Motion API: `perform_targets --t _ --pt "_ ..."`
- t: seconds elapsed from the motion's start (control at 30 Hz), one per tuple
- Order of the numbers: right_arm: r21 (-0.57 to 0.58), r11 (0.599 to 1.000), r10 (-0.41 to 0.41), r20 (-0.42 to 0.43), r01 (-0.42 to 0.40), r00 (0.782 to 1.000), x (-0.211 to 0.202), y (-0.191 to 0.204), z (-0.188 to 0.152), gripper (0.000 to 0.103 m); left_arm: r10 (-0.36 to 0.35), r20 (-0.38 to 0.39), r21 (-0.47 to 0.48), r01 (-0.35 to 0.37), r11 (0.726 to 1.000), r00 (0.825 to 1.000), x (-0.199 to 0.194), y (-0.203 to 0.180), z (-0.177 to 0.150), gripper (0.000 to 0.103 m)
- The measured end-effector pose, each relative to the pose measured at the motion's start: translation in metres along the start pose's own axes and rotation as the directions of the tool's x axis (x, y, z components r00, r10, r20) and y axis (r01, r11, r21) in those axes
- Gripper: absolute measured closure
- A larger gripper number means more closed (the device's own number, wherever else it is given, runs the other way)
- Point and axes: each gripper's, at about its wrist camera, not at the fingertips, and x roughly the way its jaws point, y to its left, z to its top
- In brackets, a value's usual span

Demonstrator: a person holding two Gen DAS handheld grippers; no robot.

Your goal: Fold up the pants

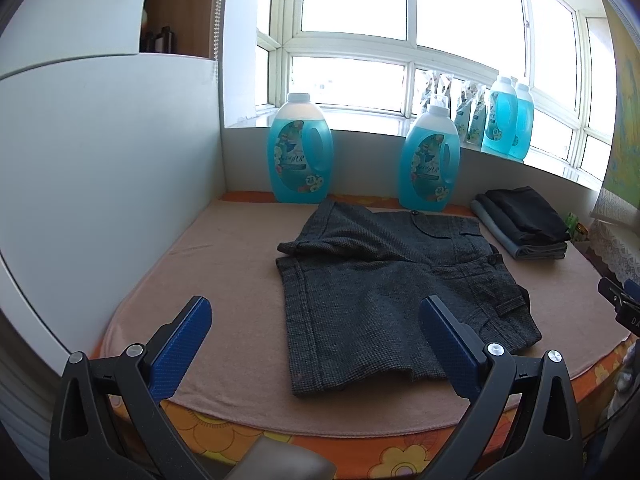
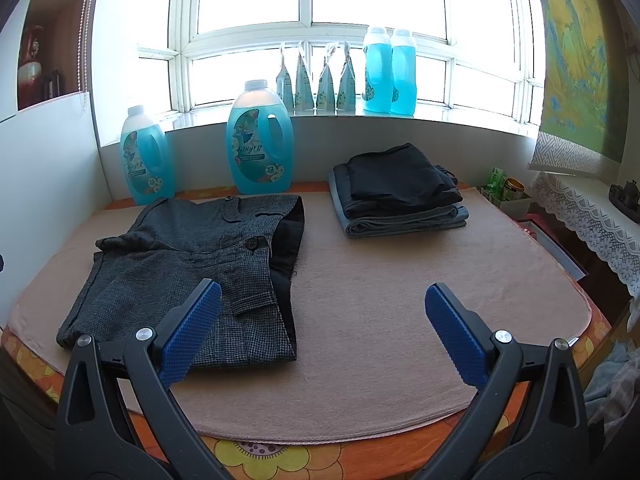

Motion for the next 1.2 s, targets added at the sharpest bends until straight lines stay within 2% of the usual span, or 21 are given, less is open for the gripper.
perform_targets --t 1.2 --pt "0.001 1.0 0.01 -0.008 -0.01 1.0 0.0033 0.0044 -0.0045 0.0 -0.009 -0.004 0.0 0.009 1.0 1.0 0.0023 -0.0003 -0.002 0.001"
